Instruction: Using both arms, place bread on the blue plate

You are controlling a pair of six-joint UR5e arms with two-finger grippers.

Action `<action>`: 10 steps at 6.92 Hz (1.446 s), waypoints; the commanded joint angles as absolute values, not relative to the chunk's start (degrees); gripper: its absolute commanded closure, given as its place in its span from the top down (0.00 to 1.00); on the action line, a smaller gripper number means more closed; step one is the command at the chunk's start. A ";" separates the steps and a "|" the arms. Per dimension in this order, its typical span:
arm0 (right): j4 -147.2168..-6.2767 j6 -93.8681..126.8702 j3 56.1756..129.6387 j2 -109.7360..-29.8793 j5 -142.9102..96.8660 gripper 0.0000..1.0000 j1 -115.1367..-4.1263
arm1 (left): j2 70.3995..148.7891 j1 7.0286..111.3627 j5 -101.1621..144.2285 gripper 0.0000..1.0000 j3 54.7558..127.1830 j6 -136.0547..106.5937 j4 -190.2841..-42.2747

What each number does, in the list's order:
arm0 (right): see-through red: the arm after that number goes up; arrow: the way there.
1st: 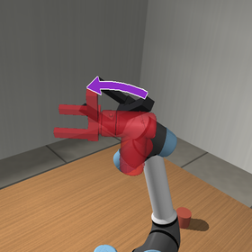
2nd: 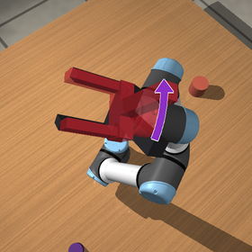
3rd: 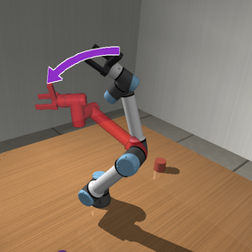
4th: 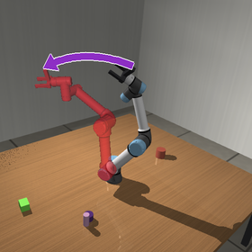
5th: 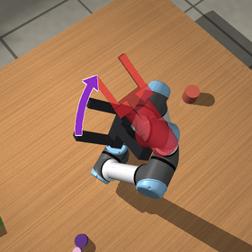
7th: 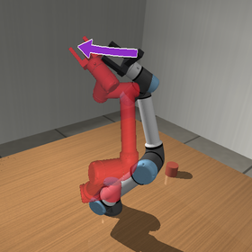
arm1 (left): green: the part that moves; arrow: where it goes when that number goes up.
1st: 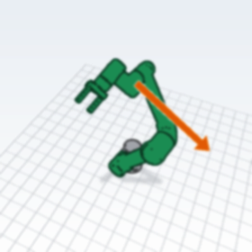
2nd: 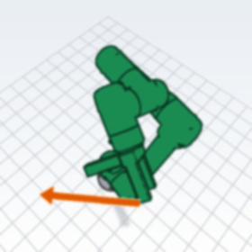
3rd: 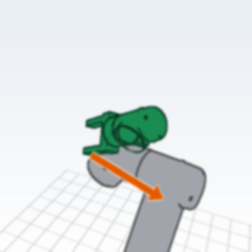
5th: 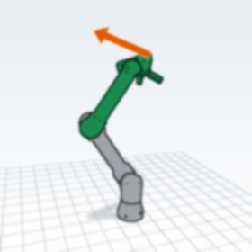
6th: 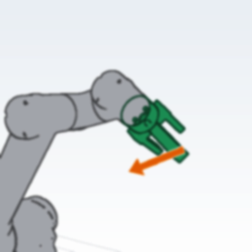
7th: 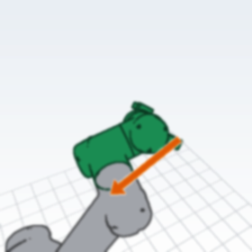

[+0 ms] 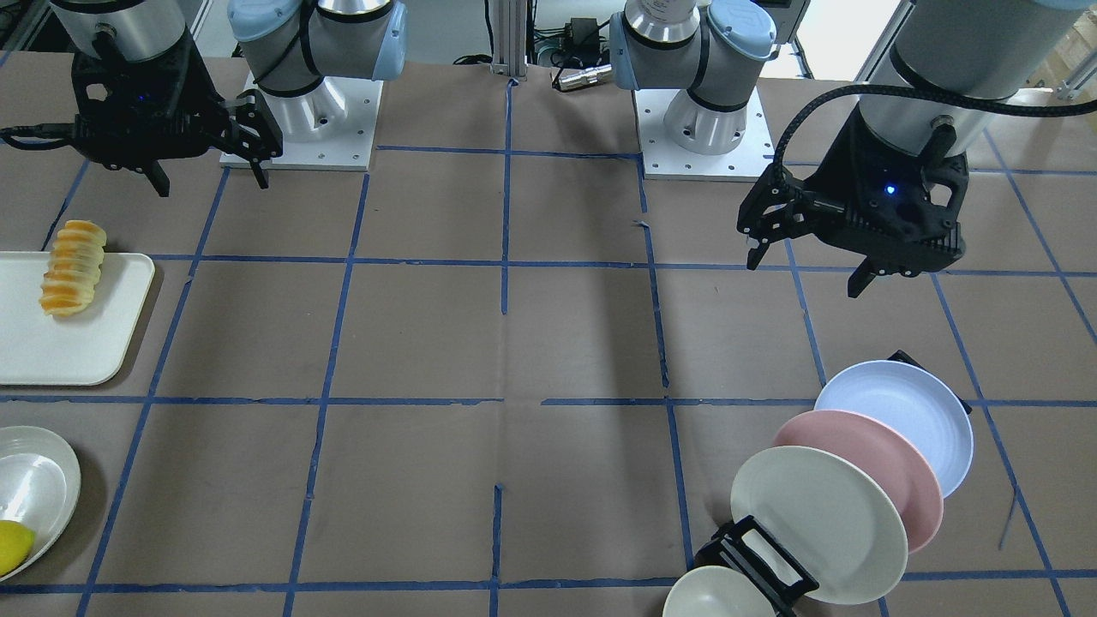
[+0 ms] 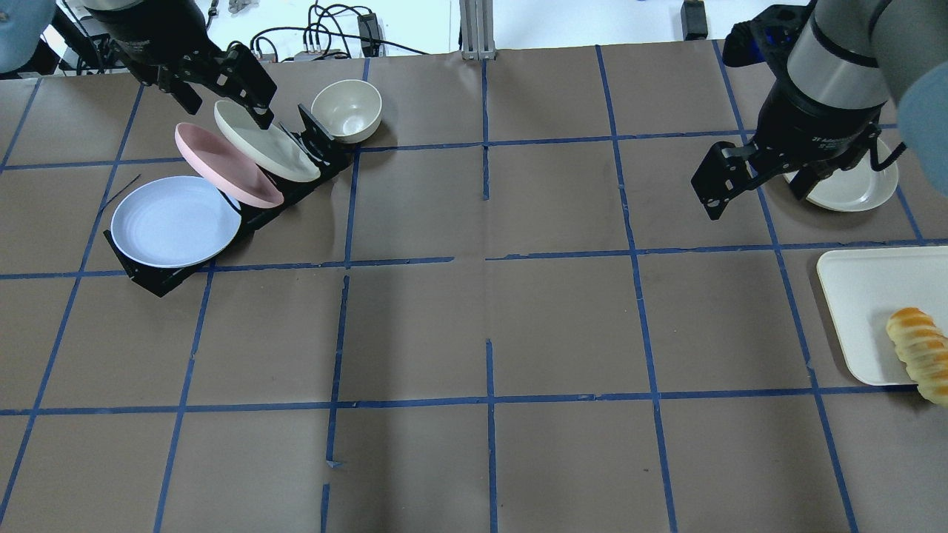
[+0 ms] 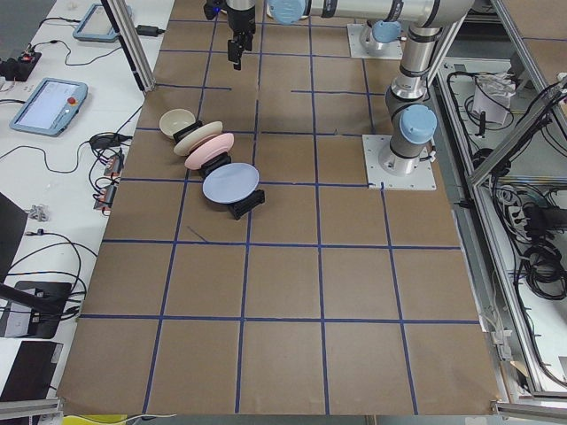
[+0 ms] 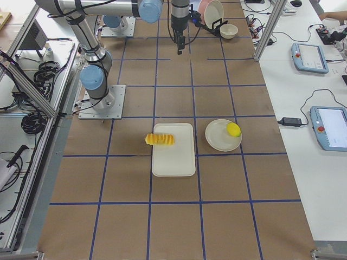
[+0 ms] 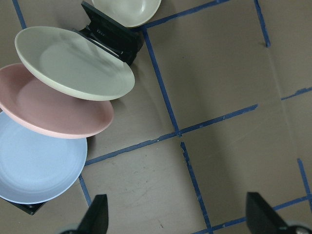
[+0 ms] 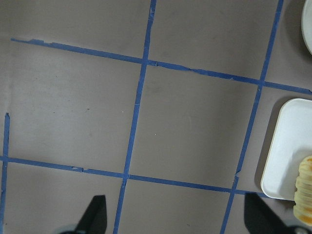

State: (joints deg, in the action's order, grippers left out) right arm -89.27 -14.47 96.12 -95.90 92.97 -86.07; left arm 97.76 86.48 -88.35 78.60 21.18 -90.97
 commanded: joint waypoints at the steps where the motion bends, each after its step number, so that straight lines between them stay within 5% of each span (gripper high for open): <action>1: -89.30 -15.11 96.15 -95.80 92.90 1.00 -86.04 | 96.86 86.31 -88.24 1.00 79.88 22.05 -90.44; 5: -89.21 -14.77 96.15 -95.80 93.16 1.00 -86.04 | 97.81 65.31 -88.34 1.00 78.66 59.87 -90.09; 7: -90.69 -21.65 96.59 -94.67 93.16 1.00 -82.74 | 105.42 53.91 -88.24 1.00 78.32 65.21 -89.74; 10: -96.58 -40.03 106.15 -92.72 92.46 0.98 -58.09 | 119.75 57.12 -87.02 1.00 72.54 63.99 -82.37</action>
State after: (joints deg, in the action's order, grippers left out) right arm -95.31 -34.09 102.82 -92.95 92.55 -67.50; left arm 114.04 55.84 -87.57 75.17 64.35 -84.64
